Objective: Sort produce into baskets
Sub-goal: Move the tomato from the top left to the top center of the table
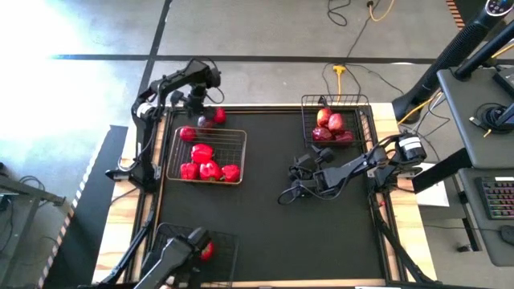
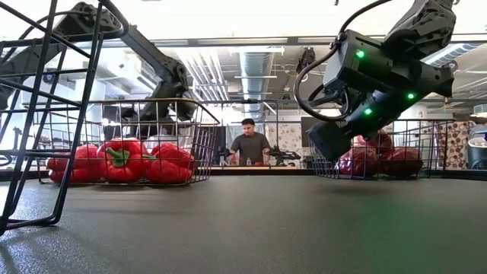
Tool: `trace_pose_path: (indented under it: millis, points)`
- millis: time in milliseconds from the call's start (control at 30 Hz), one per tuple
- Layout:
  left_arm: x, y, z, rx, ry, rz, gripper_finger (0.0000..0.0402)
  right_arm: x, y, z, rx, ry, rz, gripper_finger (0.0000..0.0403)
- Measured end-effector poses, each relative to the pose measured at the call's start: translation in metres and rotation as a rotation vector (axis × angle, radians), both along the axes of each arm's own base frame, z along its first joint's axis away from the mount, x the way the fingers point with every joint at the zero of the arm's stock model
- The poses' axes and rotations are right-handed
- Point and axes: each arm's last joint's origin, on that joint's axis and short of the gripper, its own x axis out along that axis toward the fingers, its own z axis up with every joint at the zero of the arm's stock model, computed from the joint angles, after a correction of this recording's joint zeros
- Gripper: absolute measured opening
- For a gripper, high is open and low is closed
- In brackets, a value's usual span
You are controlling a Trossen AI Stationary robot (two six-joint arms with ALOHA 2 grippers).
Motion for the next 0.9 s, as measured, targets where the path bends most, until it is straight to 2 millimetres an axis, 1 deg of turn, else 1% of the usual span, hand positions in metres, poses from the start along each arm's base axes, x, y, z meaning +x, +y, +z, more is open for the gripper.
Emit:
trace_pose_path:
  millis: [267,467,667,767,900]
  points:
    - [-0.025,-0.001,-0.02,-0.084,0.031,0.147,0.0,0.0,0.001,-0.002,0.038,0.039,0.032,0.0384]
    - [-0.029,0.001,-0.018,-0.109,-0.019,0.164,0.0,0.0,0.001,-0.002,0.038,0.039,0.033,0.0384]
    - [-0.044,0.012,-0.013,-0.087,-0.034,0.228,0.0,0.001,0.001,-0.001,0.039,0.031,0.033,0.0384]
    - [-0.053,0.015,-0.011,-0.103,-0.073,0.274,0.0,0.001,0.001,-0.001,0.039,0.026,0.033,0.0384]
    - [-0.062,0.017,-0.012,-0.11,-0.076,0.315,0.0,0.002,0.001,-0.001,0.04,0.022,0.034,0.0384]
